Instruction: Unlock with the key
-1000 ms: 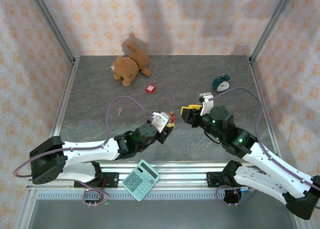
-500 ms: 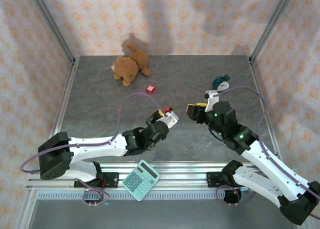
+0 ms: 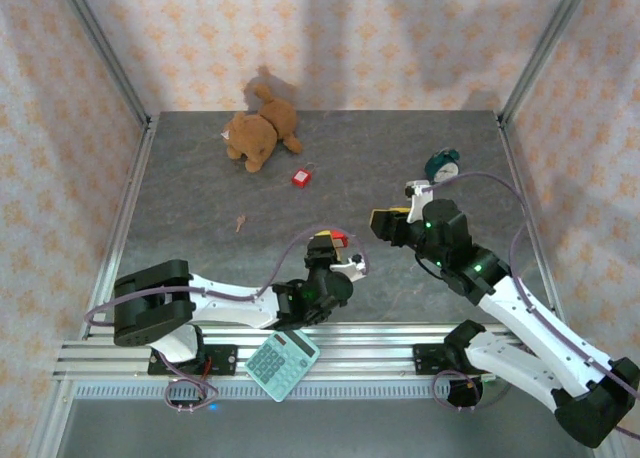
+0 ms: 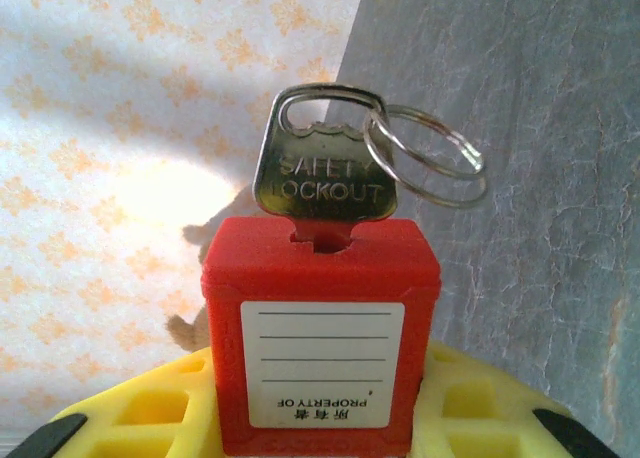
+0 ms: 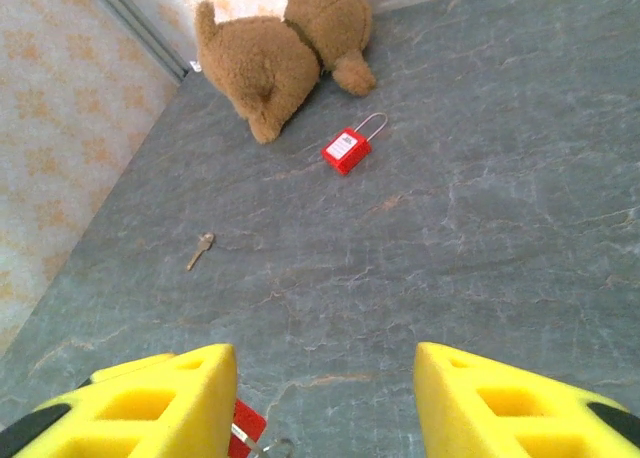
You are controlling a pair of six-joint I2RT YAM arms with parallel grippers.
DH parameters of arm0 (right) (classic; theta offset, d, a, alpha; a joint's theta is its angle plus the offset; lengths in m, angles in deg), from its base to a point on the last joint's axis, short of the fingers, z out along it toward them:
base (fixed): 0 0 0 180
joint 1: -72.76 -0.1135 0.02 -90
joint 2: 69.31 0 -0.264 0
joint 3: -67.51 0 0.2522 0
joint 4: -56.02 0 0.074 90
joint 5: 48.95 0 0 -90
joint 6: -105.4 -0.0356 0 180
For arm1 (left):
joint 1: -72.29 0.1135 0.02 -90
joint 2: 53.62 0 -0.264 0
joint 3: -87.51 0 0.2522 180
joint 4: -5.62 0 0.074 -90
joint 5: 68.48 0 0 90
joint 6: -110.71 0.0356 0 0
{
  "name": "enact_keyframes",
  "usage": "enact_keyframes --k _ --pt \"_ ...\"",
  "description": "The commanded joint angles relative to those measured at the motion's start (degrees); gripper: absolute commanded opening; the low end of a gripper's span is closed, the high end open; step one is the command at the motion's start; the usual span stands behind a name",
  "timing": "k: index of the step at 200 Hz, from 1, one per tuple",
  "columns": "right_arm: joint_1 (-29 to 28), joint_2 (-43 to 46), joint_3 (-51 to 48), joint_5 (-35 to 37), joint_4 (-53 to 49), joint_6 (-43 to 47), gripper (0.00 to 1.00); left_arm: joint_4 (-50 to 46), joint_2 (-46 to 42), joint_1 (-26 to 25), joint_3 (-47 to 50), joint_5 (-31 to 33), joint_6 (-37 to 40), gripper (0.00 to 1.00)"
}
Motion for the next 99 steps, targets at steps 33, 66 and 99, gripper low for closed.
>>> enact_keyframes --k 33,66,99 --pt "0.66 -7.66 0.03 -14.9 3.54 0.3 0.51 11.33 2.76 -1.46 2.61 5.64 10.26 0.31" --pt "0.64 -12.04 2.3 -18.25 1.52 1.75 0.53 14.55 4.06 -1.62 3.35 6.38 12.83 0.31" --pt "0.68 -13.16 2.18 -17.43 -0.39 2.78 0.54 17.71 5.85 -1.71 3.64 7.23 15.71 0.32"
